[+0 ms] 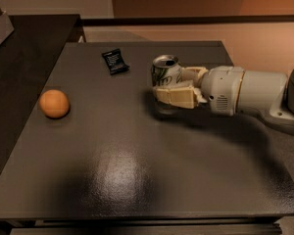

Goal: Place 7up can upright

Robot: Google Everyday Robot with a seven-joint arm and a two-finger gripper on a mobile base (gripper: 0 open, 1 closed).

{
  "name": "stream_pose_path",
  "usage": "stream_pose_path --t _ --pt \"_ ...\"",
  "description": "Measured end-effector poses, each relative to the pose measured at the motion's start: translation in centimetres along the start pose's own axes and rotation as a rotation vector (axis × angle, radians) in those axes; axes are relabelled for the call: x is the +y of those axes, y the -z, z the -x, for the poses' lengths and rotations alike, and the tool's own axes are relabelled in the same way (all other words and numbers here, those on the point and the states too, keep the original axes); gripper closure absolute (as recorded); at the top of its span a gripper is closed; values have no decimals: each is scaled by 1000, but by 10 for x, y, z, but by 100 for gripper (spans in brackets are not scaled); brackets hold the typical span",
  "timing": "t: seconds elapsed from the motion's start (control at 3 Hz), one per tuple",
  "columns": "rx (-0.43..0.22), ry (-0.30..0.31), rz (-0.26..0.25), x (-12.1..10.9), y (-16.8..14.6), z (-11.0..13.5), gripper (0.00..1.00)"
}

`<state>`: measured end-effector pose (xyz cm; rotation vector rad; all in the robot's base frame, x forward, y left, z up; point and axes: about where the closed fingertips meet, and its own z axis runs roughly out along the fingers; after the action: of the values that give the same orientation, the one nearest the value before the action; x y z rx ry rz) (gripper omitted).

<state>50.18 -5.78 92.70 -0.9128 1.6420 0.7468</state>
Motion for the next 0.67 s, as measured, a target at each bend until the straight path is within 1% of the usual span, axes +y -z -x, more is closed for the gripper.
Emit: stream_pose_path --t 0.67 --pt "-57 -54 34 -9 -6 -26 100"
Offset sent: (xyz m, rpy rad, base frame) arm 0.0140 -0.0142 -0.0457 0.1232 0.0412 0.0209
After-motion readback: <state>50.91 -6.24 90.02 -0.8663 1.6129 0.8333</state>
